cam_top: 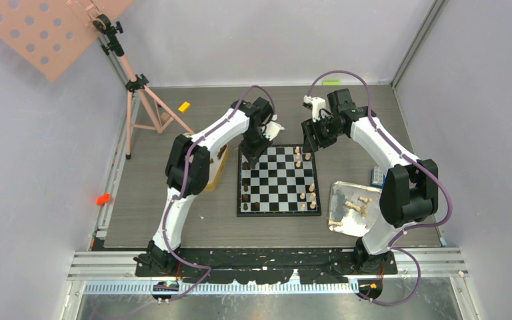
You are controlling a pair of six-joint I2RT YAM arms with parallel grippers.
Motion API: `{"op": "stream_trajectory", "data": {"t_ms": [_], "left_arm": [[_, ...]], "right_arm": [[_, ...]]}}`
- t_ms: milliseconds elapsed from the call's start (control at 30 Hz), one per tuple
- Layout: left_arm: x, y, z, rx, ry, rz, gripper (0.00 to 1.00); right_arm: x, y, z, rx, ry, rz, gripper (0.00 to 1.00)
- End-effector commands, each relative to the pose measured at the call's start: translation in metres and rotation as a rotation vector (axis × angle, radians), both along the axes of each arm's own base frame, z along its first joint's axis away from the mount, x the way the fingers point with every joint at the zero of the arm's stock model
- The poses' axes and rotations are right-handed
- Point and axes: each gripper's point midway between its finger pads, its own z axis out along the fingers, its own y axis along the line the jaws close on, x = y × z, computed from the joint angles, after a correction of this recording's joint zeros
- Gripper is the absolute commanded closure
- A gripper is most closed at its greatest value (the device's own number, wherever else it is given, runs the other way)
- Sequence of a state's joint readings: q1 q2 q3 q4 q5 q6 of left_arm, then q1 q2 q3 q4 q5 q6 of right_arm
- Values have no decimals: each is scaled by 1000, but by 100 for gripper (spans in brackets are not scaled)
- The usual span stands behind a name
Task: Set up the chess pieces on the board
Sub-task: Place the chess piece on the chessboard.
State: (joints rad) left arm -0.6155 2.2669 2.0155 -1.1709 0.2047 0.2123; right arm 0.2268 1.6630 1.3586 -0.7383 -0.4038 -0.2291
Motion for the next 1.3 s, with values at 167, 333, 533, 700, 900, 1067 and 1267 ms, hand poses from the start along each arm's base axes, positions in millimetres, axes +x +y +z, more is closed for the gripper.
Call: {"op": "stream_trajectory", "data": {"t_ms": [167, 333, 533, 700, 900, 1067, 1267], "left_arm": [[12, -14, 9, -35, -42, 0, 93], [11, -16, 6, -30, -35, -7, 92], [7, -15, 4, -15, -30, -21, 90], [6, -14, 3, -5, -28, -26, 84], [7, -14, 15, -11, -56, -29, 67], [8, -9, 37, -21, -107, -27, 59], [3, 8, 81, -82, -216, -21, 58]], "right_arm": [[1, 1, 13, 21, -34, 8, 43], [0, 1, 12, 21, -31, 8, 43], [1, 1, 11, 19, -30, 9, 43], [1, 1, 11, 19, -31, 9, 43], [1, 1, 10, 18, -27, 9, 43], [1, 2, 9, 20, -23, 11, 43], [1, 2, 9, 21, -22, 12, 43]]}}
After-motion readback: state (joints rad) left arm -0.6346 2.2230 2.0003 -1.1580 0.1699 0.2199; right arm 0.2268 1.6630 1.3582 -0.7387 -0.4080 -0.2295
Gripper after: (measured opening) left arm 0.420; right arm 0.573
